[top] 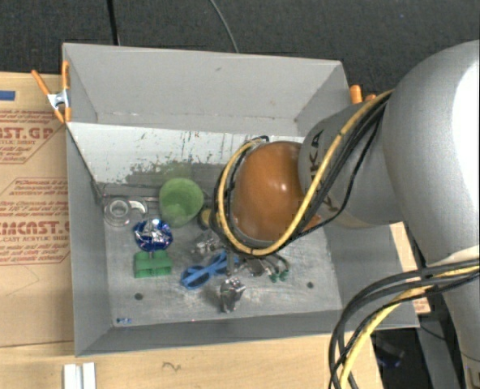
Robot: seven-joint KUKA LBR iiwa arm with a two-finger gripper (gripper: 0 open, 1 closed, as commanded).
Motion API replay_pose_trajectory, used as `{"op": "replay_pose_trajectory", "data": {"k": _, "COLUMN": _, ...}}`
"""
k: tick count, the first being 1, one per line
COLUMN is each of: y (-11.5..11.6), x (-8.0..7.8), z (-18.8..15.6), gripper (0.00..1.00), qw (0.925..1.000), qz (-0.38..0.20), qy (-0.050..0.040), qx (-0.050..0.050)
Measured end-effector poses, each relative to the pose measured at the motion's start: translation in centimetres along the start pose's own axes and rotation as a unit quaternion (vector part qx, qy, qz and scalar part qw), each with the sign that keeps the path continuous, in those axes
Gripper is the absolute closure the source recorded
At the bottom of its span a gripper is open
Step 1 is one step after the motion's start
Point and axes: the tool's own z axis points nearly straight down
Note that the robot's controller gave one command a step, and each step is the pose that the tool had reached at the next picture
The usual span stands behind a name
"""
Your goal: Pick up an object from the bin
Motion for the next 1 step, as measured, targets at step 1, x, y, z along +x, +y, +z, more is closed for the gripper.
{"op": "replay_pose_trajectory", "data": {"k": 1, "y": 0.11, "x": -0.15, "z": -0.11, "gripper": 0.0, "qw": 1.0, "qz": 0.0, "qy": 0.0021, "qx": 0.0}}
